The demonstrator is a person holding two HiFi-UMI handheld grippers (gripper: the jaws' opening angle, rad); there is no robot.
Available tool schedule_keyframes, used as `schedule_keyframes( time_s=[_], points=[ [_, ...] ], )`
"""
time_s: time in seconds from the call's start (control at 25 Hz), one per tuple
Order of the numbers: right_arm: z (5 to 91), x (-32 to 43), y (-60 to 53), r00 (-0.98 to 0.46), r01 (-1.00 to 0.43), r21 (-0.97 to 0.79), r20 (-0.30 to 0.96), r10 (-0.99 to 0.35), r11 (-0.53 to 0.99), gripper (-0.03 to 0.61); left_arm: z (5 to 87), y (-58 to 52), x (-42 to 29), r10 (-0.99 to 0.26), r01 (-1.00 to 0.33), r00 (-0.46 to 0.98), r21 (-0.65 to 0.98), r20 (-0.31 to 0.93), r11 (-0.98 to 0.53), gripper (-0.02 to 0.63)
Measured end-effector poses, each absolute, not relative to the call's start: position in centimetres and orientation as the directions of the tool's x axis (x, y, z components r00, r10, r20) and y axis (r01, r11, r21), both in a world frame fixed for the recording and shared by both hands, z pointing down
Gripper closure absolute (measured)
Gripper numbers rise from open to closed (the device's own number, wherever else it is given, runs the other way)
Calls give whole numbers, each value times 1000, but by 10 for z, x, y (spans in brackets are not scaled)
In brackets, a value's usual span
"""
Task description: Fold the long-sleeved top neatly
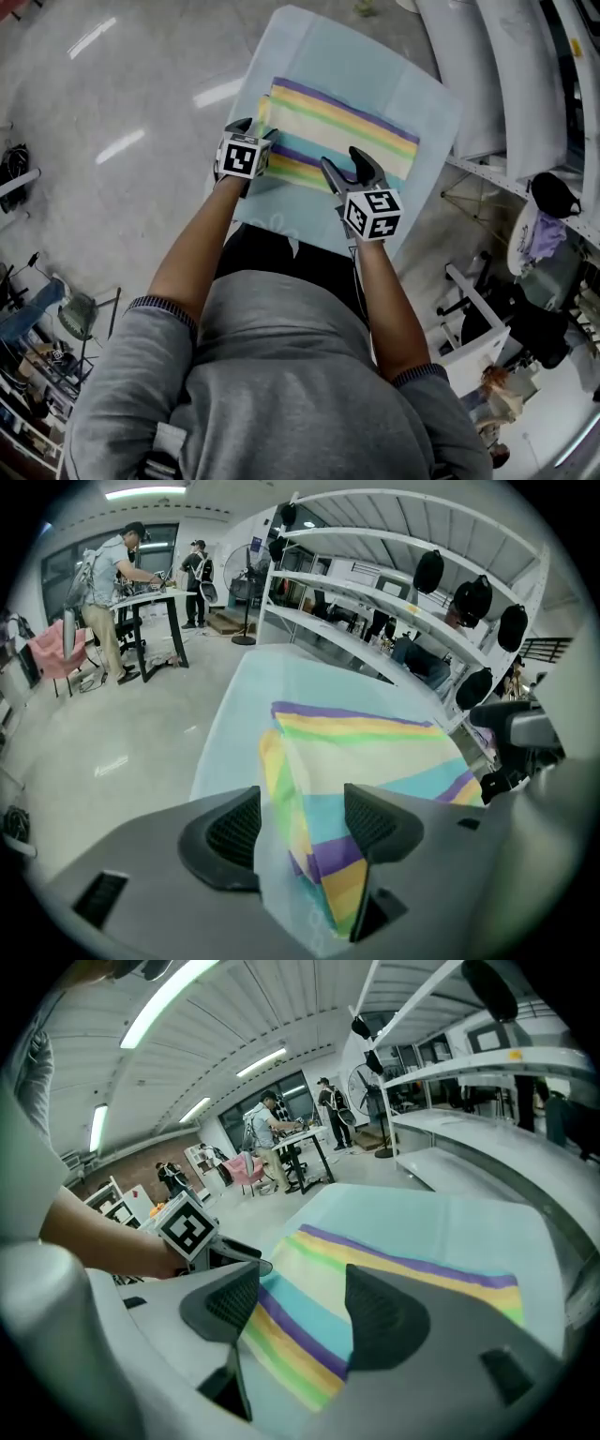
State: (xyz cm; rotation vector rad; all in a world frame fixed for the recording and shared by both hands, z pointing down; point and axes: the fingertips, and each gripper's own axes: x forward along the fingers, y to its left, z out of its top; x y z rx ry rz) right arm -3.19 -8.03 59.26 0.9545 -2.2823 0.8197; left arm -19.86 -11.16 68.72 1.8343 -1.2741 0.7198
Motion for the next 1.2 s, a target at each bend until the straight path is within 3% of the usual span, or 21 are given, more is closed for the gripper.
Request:
schedule_keyframes(
  time_s=[0.4, 0.48, 0.64, 0.68, 0.72, 0.92, 1.2],
  points=[
    [599, -14, -68, -581, -783, -317, 681, -446, 536, 278, 714, -104, -188, -512, -960, 278, 222, 813, -168, 318],
    [601, -6, -65, -576, -788, -318, 683, -450, 527, 279, 714, -102, -182, -506, -961, 275, 219, 817, -169, 415],
    [605, 12, -57, -570, -796, -325, 688, -450, 511, 282, 717, -103, -178, -501, -969, 247, 204, 829, -140, 467],
    [606, 16, -55, -569, -798, -328, 689, -450, 507, 284, 717, -103, -176, -495, -966, 259, 224, 829, -131, 545],
    [607, 19, -53, -568, -799, -330, 688, -451, 503, 285, 716, -103, -175, -490, -962, 272, 244, 828, -122, 554],
    [600, 35, -49, -570, -801, -333, 679, -463, 497, 287, 703, -102, -184, -499, -956, 289, 277, 817, -100, 558],
    [584, 61, -49, -571, -807, -334, 653, -498, 486, 287, 667, -90, -211, -512, -978, 207, 197, 833, -75, 560]
  ],
)
